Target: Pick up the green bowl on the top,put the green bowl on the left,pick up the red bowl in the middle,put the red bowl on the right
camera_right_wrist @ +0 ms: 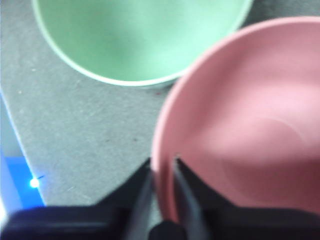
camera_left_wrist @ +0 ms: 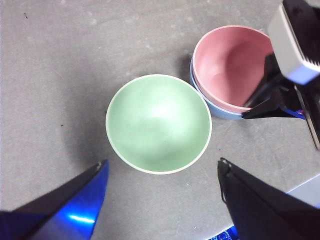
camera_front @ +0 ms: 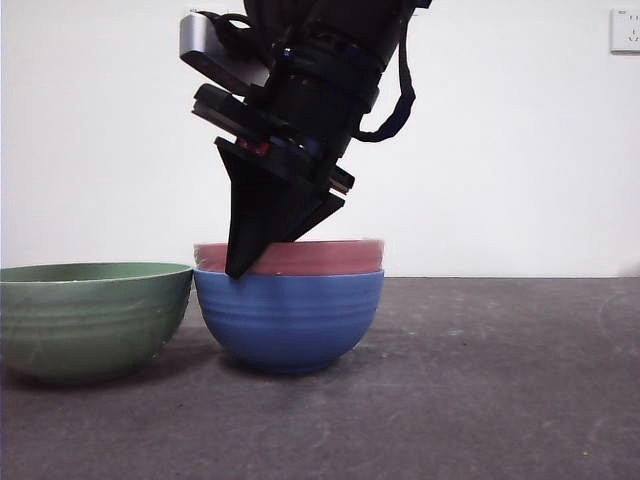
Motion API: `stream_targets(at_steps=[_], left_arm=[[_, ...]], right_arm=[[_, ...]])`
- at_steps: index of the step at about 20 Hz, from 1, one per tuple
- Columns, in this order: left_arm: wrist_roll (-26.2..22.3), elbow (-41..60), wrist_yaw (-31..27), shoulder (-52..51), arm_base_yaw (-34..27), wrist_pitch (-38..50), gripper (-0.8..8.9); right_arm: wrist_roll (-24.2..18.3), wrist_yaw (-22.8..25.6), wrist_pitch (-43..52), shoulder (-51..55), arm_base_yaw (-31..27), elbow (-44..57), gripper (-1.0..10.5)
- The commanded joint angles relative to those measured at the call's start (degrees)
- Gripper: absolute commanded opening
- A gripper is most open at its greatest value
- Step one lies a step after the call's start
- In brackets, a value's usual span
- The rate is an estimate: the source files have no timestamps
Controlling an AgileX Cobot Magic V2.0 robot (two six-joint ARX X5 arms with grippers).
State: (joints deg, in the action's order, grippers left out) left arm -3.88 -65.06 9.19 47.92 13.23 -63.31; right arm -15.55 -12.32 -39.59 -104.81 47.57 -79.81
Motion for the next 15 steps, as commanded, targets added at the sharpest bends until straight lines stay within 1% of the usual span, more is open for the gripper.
stream_targets(at_steps=[1, 10, 15], left_arm=[[-0.7, 0.1, -0.1, -0.1, -0.2, 0.9, 3.65], [-0.7, 0.1, -0.1, 0.9, -0.2, 1.1, 3.65], [-0.7, 0.1, 0.0, 1.5, -0.2, 2.1, 3.65]], right_arm=[[-0.7, 0.3, -0.4, -0.3, 0.2, 0.0, -0.1], [-1.0, 0.8, -0.3, 1.4, 1.3, 0.0, -0.1], [-1.1, 1.0, 0.0, 4.1, 1.5, 0.0, -0.1]])
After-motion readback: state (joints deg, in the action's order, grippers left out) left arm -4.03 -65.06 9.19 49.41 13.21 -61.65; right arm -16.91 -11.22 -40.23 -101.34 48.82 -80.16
